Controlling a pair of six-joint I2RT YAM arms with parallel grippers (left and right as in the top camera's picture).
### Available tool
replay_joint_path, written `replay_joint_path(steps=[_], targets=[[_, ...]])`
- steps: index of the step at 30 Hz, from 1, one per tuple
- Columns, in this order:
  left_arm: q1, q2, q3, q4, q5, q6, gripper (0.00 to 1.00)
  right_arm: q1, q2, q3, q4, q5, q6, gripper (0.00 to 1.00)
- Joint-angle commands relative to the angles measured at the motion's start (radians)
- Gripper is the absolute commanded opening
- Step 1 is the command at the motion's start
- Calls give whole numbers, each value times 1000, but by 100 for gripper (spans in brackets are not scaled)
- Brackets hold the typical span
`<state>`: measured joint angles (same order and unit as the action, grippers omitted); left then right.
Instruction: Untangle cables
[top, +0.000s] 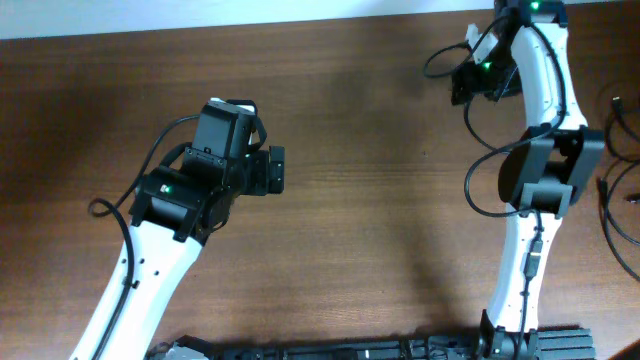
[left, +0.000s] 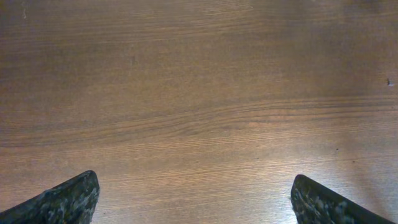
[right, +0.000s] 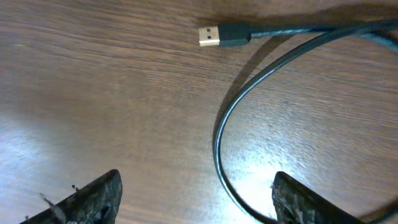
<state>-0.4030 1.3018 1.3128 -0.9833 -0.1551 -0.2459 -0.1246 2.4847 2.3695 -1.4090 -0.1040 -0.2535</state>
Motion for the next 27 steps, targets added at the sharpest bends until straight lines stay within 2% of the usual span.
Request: replay_joint_path(steps=[1, 2, 4, 5, 11, 12, 13, 16, 27], targets=[[-2, 2, 5, 1, -10, 1, 99, 3, 66, 3, 8, 58, 61, 68], [-2, 2, 5, 1, -10, 1, 99, 3, 82, 3, 7, 61, 61, 61], [-2, 2, 5, 1, -10, 1, 99, 3, 103, 3, 7, 64, 61, 40], [-2, 2, 5, 1, -10, 1, 99, 3, 106, 3, 7, 64, 61, 37], [-2, 2, 5, 1, -10, 1, 99, 0, 108, 2, 22, 64, 61, 36], [-2, 2, 5, 1, -10, 1, 99, 0, 108, 2, 25, 64, 61, 33], [-2, 2, 5, 1, -10, 1, 99, 0, 108, 2, 28, 64, 61, 25], [-2, 2, 5, 1, -10, 1, 99, 0, 108, 2, 29, 64, 61, 15], [-2, 2, 5, 1, -10, 1, 99, 0, 108, -96, 98, 65, 61, 16]])
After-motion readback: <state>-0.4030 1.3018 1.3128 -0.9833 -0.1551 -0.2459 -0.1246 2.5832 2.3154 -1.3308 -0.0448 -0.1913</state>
